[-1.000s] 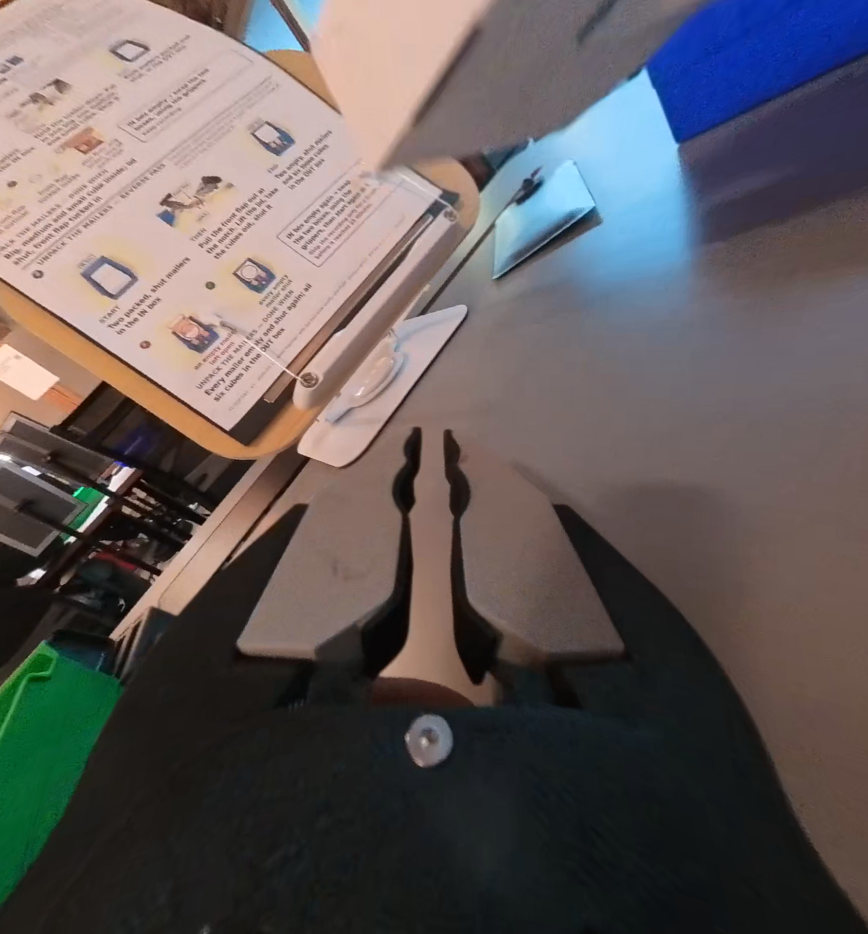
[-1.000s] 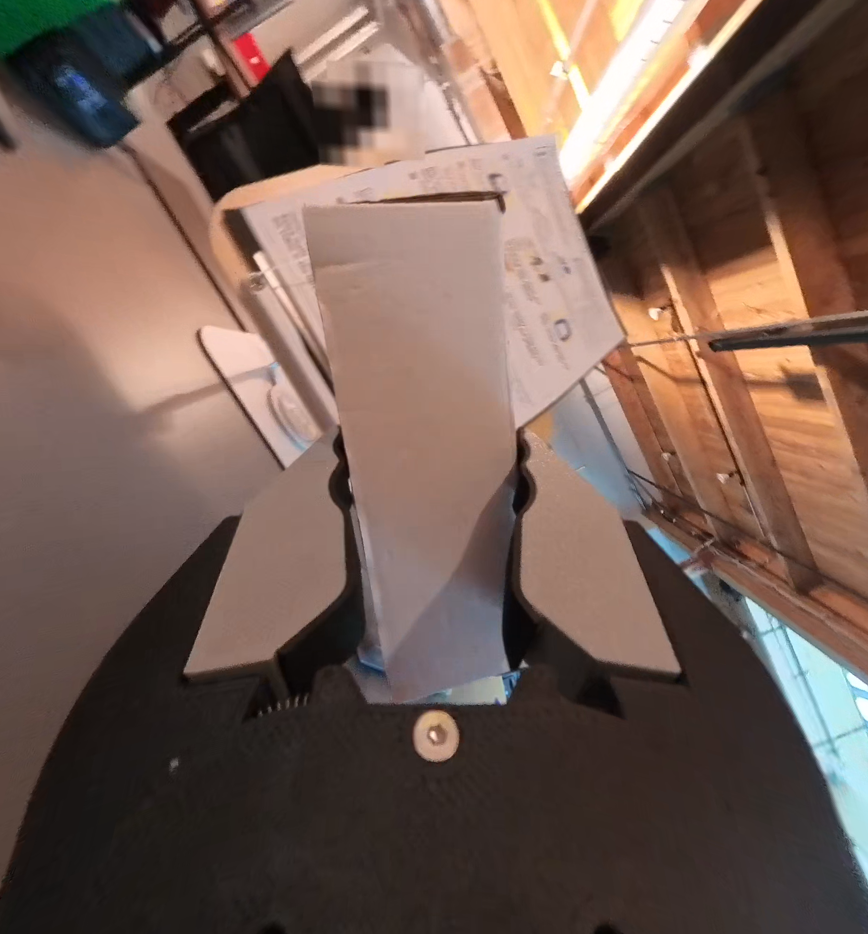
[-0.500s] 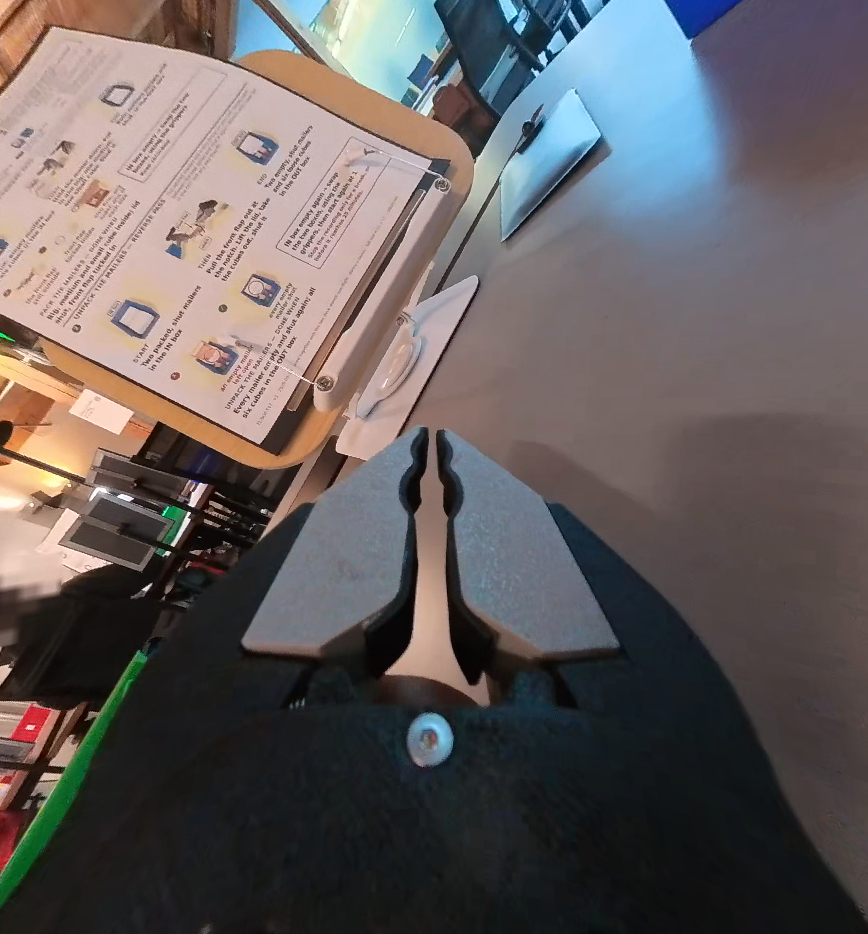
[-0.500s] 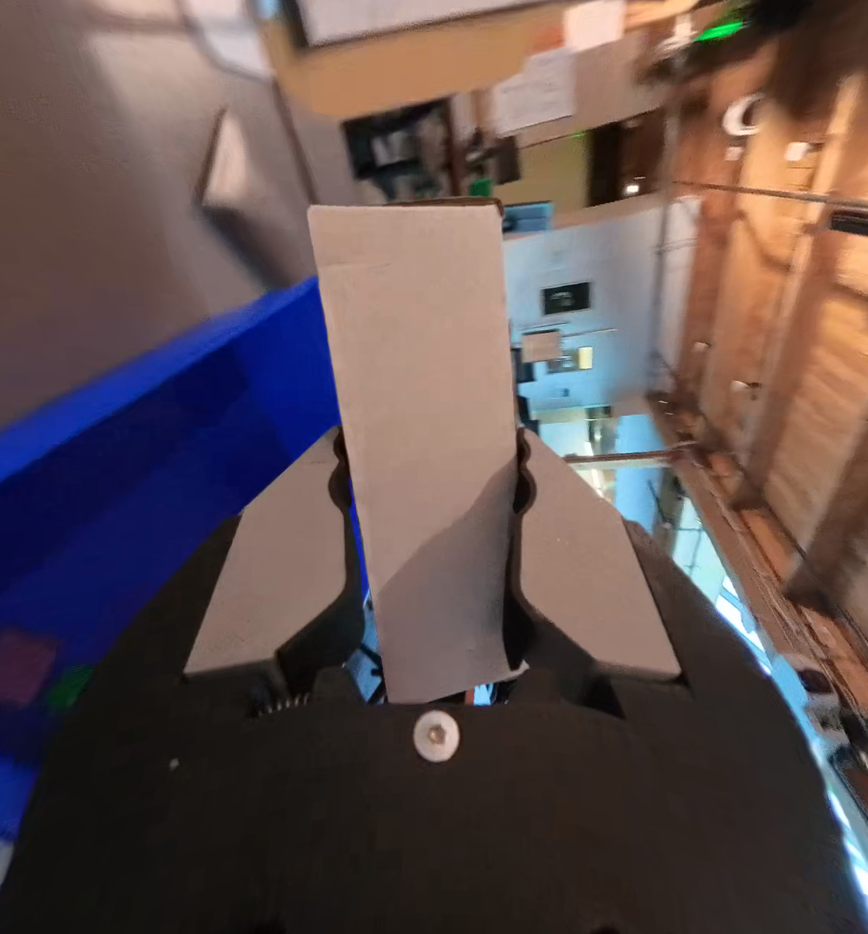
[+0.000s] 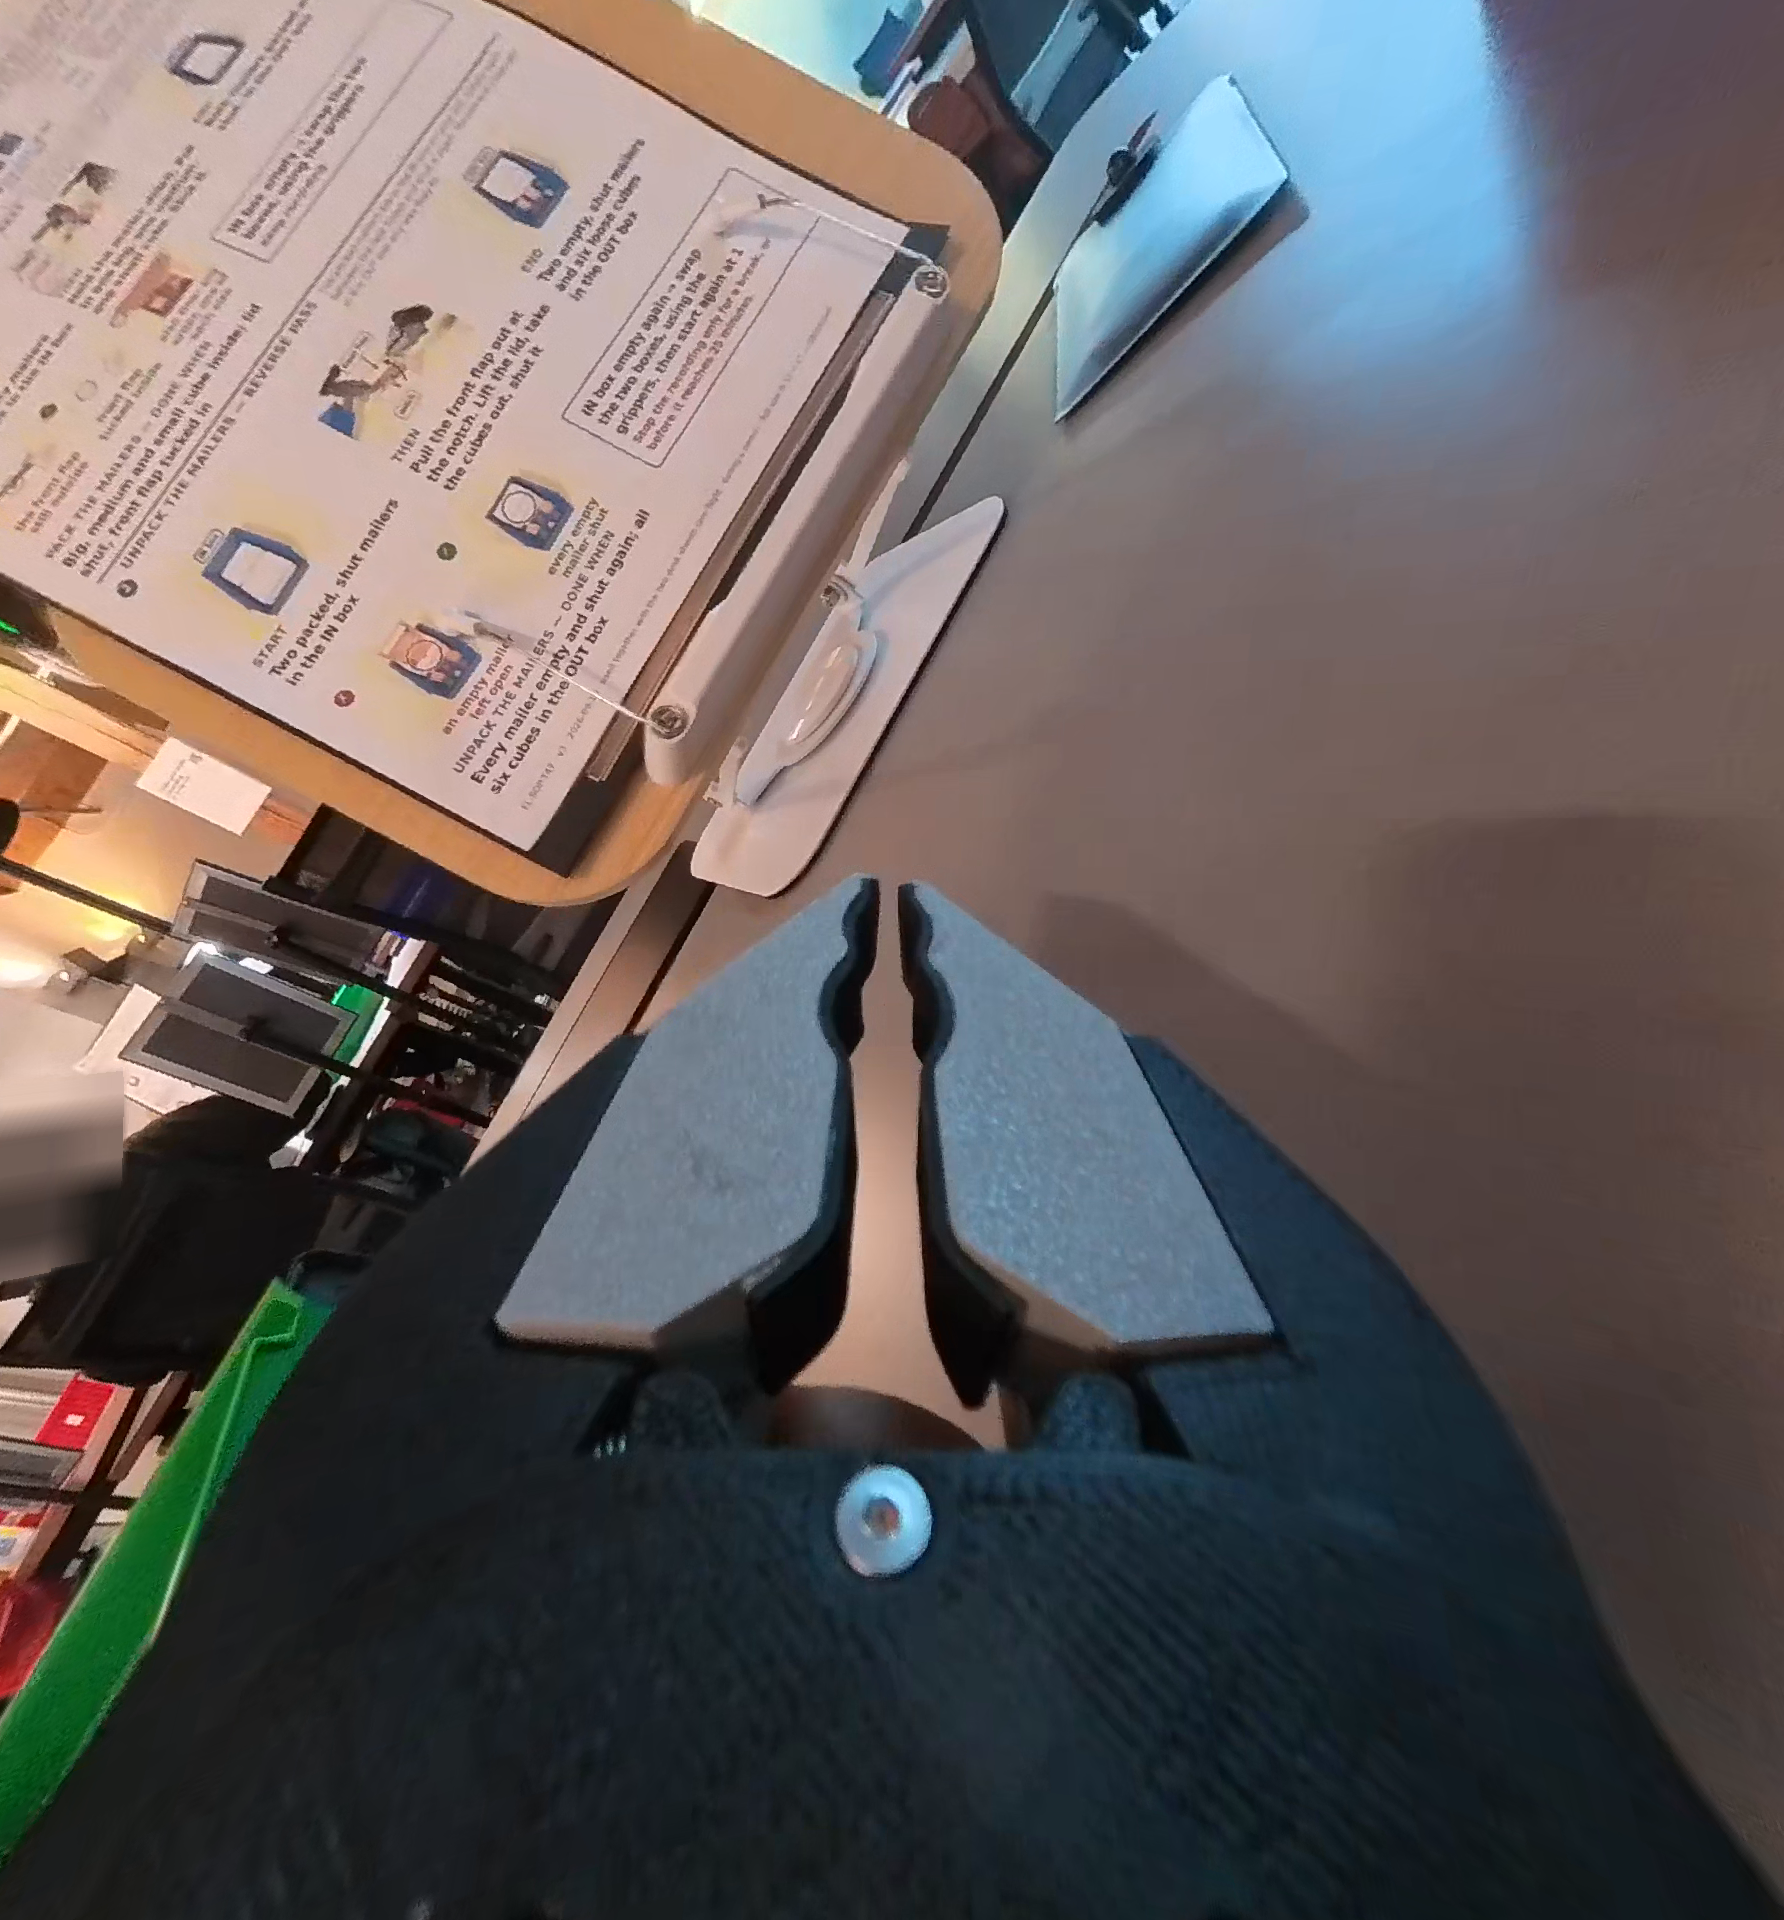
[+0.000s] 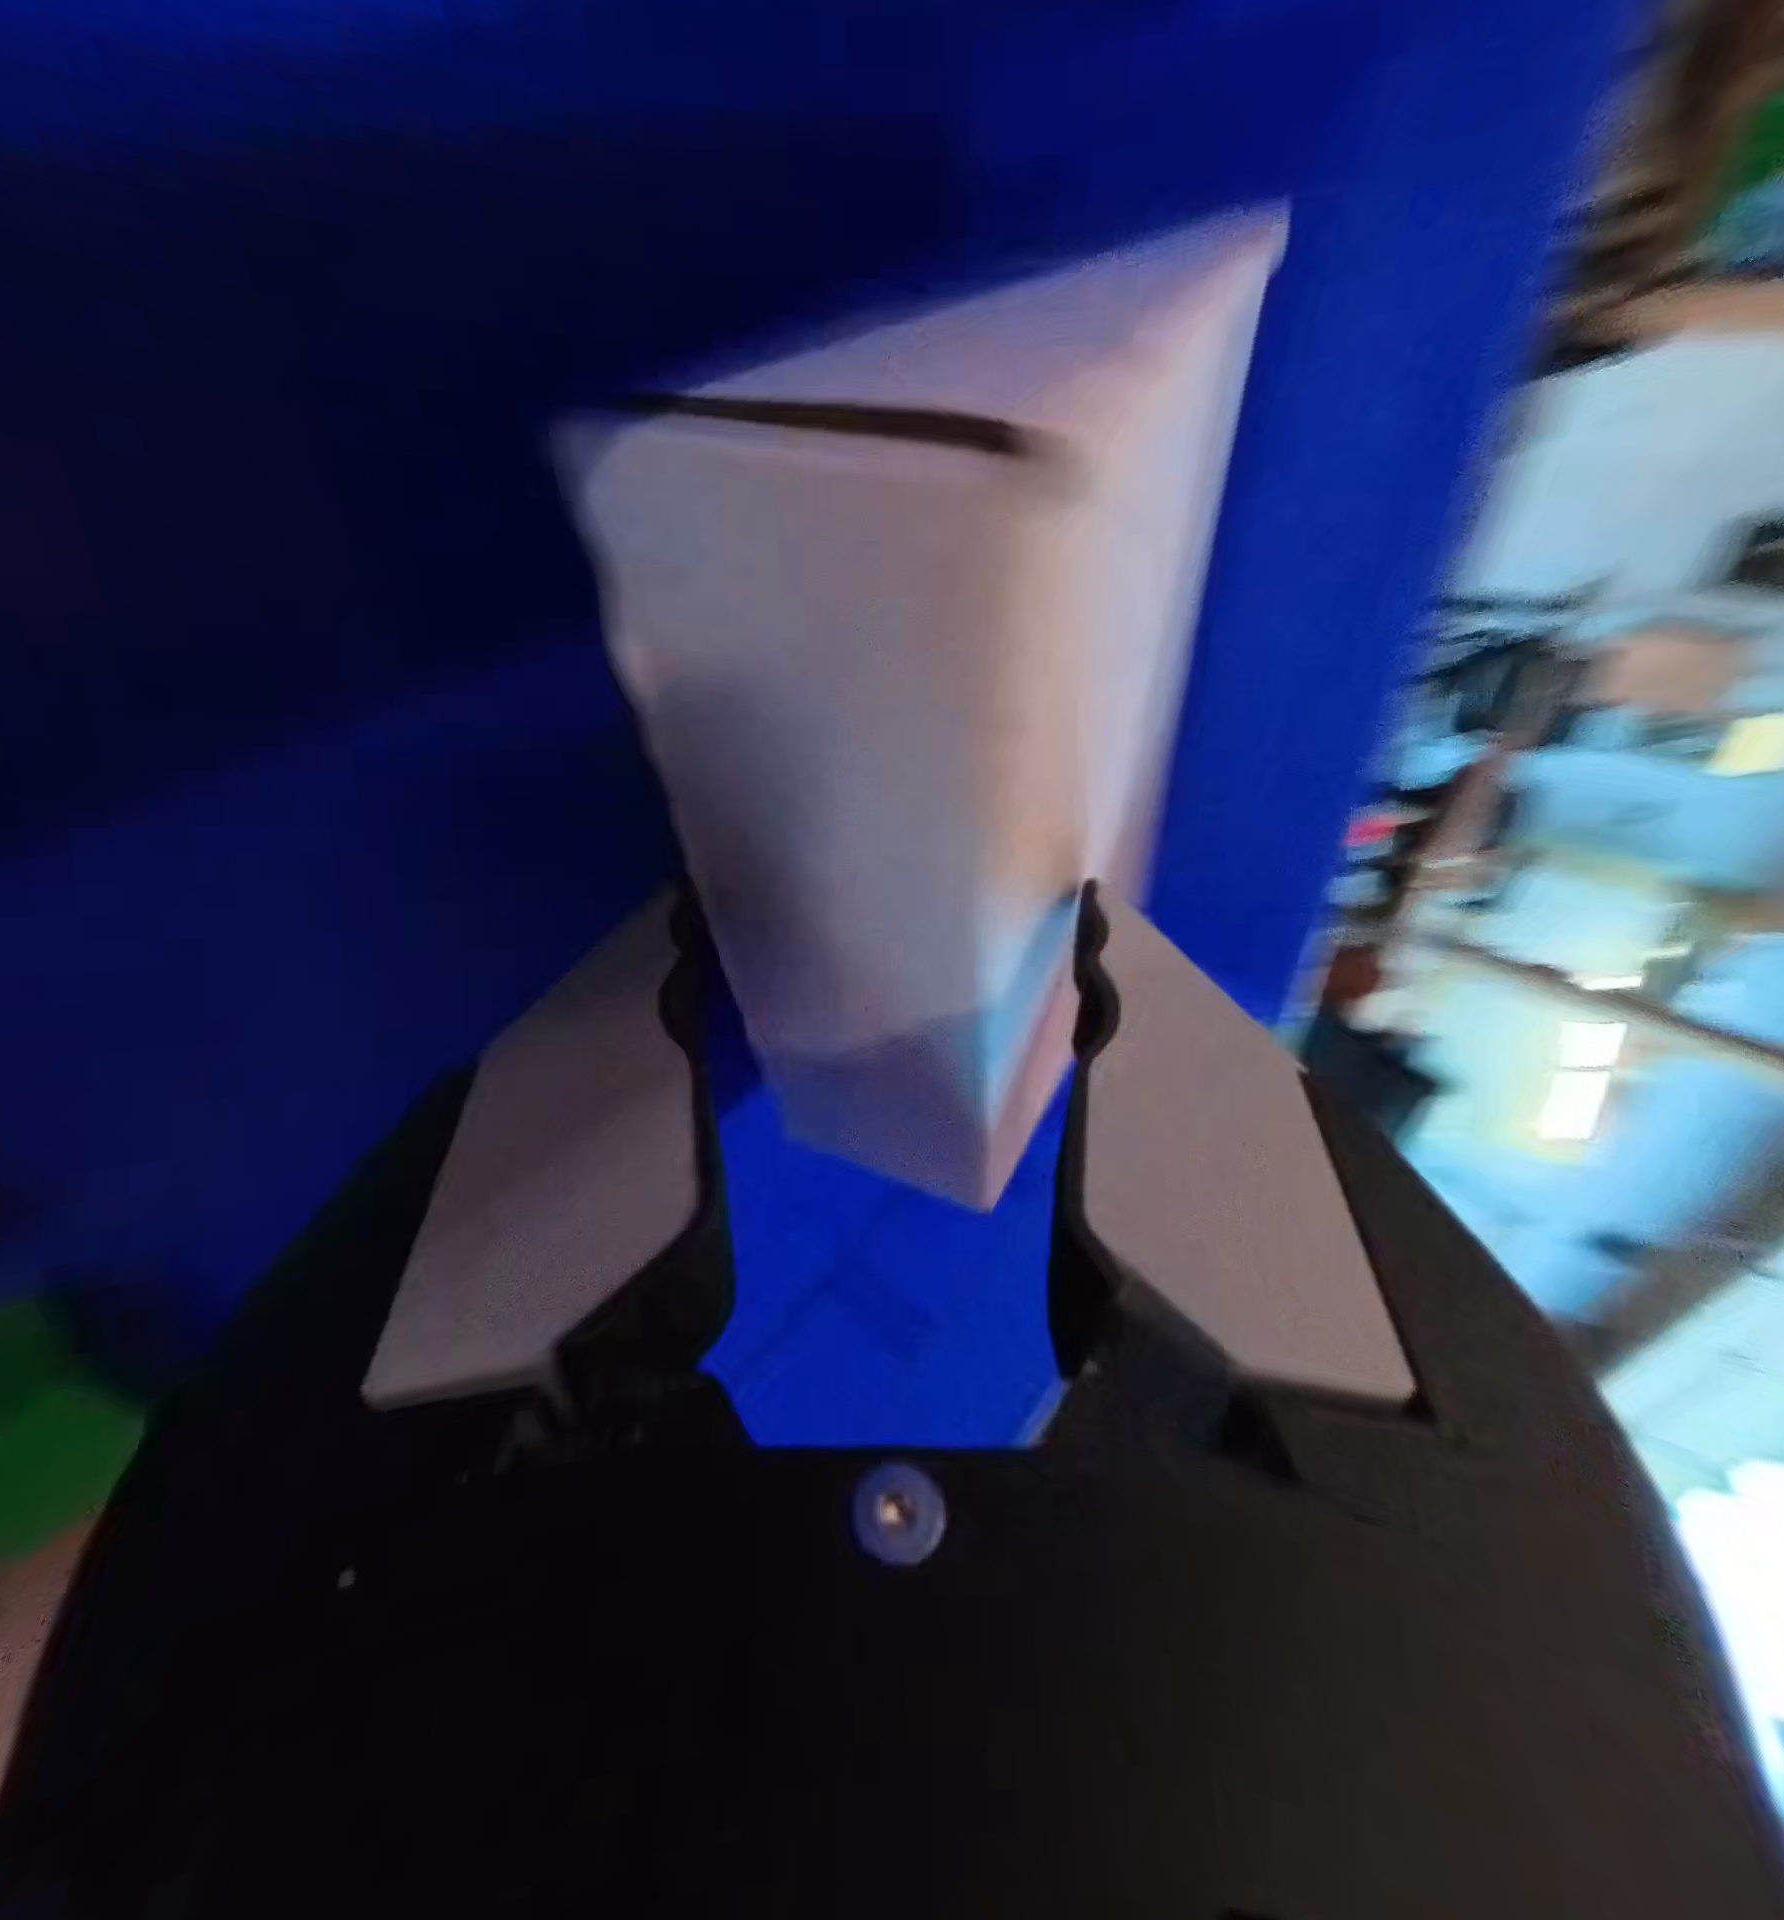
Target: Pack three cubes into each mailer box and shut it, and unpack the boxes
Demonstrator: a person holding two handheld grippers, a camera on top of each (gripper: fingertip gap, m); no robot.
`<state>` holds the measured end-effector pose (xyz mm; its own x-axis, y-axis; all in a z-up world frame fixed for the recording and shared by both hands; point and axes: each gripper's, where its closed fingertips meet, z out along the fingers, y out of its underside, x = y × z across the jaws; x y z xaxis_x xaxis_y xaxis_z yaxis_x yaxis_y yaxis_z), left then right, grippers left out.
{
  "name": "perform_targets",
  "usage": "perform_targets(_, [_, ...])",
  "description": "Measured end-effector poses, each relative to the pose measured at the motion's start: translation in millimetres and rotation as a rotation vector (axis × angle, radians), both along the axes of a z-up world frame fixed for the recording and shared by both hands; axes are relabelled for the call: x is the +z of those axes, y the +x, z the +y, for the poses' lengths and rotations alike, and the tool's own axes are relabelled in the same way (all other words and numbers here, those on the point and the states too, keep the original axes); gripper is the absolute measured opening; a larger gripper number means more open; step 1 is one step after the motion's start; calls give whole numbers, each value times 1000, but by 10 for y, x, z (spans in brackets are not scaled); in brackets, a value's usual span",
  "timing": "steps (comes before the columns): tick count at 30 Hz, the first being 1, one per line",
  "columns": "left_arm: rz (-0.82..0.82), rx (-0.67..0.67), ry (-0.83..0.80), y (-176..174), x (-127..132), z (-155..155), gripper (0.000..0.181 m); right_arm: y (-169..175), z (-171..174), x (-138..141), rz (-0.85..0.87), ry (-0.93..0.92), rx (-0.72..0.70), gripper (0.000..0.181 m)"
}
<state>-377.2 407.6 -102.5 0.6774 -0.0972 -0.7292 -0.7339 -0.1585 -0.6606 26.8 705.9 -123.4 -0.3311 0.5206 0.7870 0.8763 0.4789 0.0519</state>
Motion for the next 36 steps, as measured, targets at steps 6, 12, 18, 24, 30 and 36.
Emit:
perform_targets(6, [-12, 3, -21, -8, -44, 21, 2, 255, -116, -3, 23, -147, -157, 64])
perform_targets(12, [4, -7, -21, 48, -45, 16, 2, 216, -421, -39, -26, -274, -113, 25])
perform_targets(18, [-3, 10, -20, -18, -46, 6, 2, 174, -705, 13, -54, -482, -148, 0])
perform_targets(24, [9, -7, -31, 30, -66, 12, 2, 252, -189, -203, -129, -164, -294, 0])
perform_targets(30, [0, 4, -16, -15, -20, -4, 2, 207, -277, -92, 18, -144, -319, 0])
perform_targets(36, [-17, 11, -40, -20, -80, 20, 2, -297, -579, 1153, 590, -120, -287, 0])
